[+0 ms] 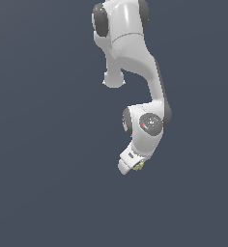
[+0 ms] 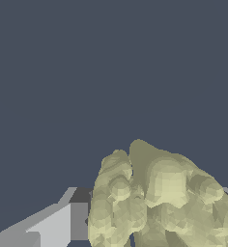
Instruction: Pick up the object and move it to a goal position.
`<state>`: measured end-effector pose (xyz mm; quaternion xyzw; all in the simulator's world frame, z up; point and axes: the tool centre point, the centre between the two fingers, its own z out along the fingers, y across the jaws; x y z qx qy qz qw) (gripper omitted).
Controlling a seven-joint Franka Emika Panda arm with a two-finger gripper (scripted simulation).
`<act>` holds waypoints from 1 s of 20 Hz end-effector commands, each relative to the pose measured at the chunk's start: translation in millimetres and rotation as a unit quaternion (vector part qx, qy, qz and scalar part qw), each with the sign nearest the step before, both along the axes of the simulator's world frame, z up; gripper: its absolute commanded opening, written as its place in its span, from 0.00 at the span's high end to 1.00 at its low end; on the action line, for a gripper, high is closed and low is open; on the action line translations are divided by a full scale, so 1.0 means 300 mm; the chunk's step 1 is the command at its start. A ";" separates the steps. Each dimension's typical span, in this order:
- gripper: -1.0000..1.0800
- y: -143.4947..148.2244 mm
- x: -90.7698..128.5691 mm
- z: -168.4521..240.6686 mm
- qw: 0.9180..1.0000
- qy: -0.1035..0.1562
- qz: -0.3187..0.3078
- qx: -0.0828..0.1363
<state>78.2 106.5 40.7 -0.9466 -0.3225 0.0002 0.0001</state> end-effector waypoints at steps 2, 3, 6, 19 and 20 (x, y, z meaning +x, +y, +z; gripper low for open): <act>1.00 -0.018 -0.010 0.008 1.000 0.000 0.000 0.000; 1.00 -0.026 -0.015 0.011 1.000 0.000 0.000 0.000; 1.00 -0.056 -0.033 0.023 1.000 0.000 0.000 0.000; 1.00 -0.341 -0.207 0.140 1.000 0.000 -0.001 0.000; 1.00 -0.372 -0.226 0.153 1.000 0.000 -0.001 0.000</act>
